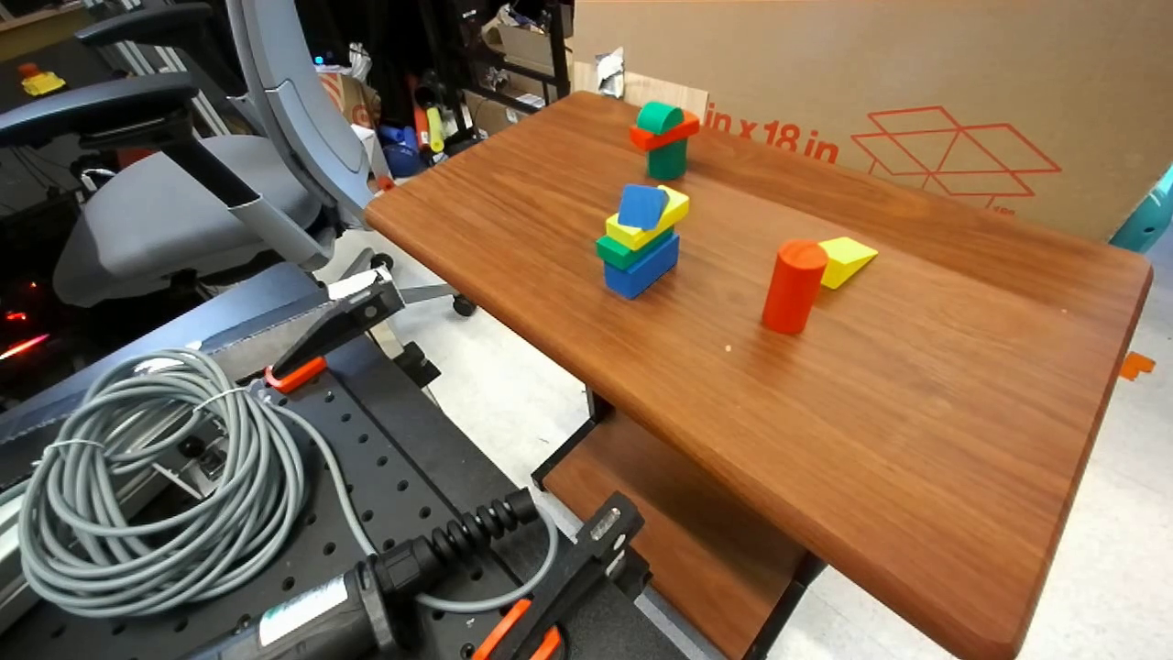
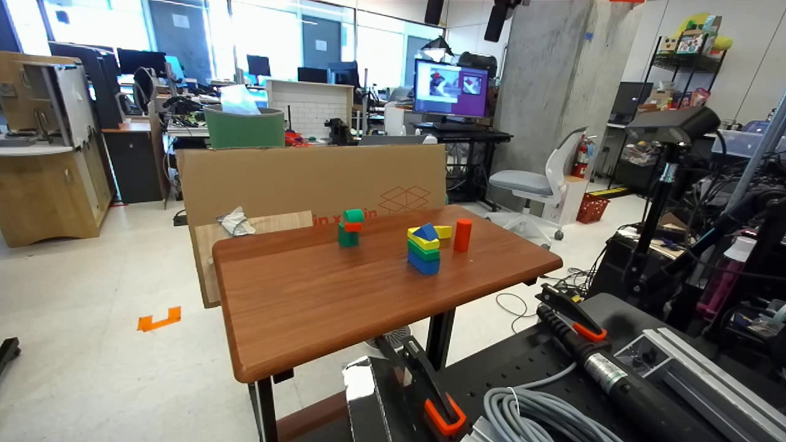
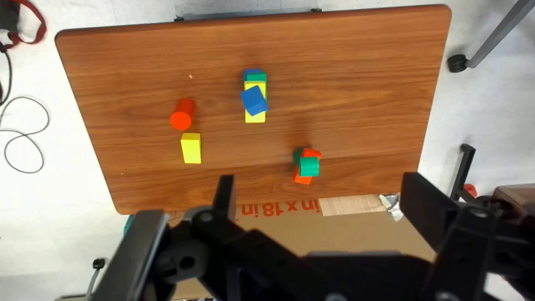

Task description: Move the orange block backwards

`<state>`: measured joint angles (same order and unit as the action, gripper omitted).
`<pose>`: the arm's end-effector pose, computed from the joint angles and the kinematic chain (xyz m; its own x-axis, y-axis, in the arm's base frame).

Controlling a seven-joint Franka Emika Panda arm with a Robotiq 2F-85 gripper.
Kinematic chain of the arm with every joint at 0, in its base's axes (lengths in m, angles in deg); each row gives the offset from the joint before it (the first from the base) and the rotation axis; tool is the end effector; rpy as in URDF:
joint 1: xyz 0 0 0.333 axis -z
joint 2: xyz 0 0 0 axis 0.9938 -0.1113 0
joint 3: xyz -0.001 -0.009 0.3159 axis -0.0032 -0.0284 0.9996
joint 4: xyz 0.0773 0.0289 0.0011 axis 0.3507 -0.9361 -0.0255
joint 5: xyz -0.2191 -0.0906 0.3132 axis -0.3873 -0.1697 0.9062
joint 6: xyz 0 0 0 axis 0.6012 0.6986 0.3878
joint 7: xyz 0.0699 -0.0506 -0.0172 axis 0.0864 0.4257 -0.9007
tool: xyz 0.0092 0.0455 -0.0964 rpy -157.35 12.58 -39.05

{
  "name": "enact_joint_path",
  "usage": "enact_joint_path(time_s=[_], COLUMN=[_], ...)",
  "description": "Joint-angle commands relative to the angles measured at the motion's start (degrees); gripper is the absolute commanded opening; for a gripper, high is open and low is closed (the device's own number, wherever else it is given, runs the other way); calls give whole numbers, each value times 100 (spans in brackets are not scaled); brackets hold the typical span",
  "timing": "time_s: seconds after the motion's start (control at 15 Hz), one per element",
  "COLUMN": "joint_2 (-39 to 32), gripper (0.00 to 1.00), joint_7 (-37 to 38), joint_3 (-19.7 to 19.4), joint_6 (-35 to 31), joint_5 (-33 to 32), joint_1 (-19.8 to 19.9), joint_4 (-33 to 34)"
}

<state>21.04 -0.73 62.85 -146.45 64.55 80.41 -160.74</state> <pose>0.4433 0.0239 0.4864 0.9855 -0.0089 0.1693 -0.0033 -0.9994 -0.0332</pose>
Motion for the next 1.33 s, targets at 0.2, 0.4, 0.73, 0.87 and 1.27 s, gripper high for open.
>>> enact_joint_path(time_s=[0.2,0.4,0.73,0.87,1.27], joint_2=[-1563,-2086,-2600,-2685,-3000], gripper=[100,100,100,100,100], joint_7=[-30,31,31,22,-61], joint_3=[-217,-275,-375,-431,-599], joint_6=[55,108,110,-20,-291], joint_5=[56,-14,-132,-203,-317], joint_1=[371,486,631,678,824], joint_4=[1307,1638,1793,1734,1650])
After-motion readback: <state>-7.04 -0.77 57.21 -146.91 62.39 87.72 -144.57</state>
